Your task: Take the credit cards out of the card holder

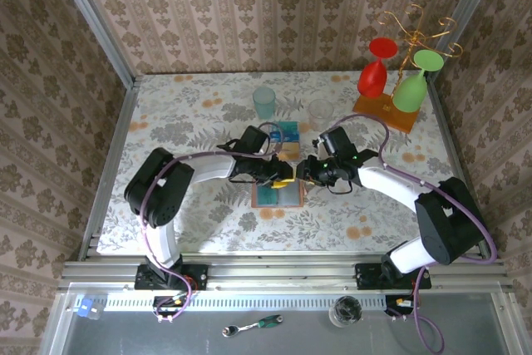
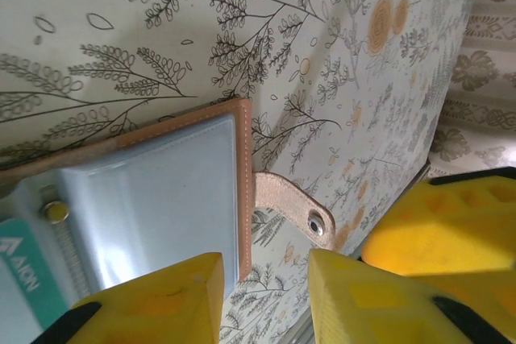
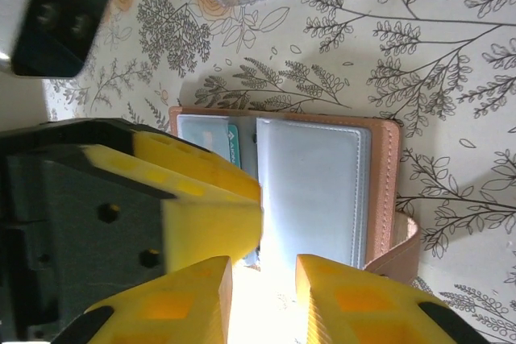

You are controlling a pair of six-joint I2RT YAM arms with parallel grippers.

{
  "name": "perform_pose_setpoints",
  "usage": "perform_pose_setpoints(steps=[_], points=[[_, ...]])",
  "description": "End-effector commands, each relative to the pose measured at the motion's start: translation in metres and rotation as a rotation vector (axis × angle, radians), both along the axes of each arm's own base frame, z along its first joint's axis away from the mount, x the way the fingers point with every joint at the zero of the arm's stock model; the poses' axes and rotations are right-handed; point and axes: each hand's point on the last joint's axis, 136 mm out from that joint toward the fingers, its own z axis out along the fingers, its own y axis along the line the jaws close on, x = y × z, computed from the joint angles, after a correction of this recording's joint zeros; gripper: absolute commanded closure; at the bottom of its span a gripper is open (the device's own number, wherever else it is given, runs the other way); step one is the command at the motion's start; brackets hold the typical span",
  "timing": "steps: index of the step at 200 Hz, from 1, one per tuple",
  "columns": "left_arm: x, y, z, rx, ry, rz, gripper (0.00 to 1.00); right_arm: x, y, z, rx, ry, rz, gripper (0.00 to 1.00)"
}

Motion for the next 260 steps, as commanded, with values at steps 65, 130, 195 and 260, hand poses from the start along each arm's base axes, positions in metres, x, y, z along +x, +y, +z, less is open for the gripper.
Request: perform_pose_setpoints(steps=[65,130,195,260], points=[[0.001,0.051,0.010,0.034,-0.056,0.098,0.74,0.002,0.050,-0.004,0.041,0.036,0.090,0.74],[-0.009,0.082,-0.008,0.090,-0.041,0.154,0.76,-0.001,0.070,-0.017,0.044,0.072,0.124,0.74],[-0.014,0.098,-0.023,0.131,-0.019,0.175,0.85,-0.002,0.080,-0.029,0.045,0.108,0.145,0.74],[-0.015,0.105,-0.036,0.164,-0.009,0.171,0.99,-0.003,0.085,-0.037,0.041,0.131,0.152,0.74]])
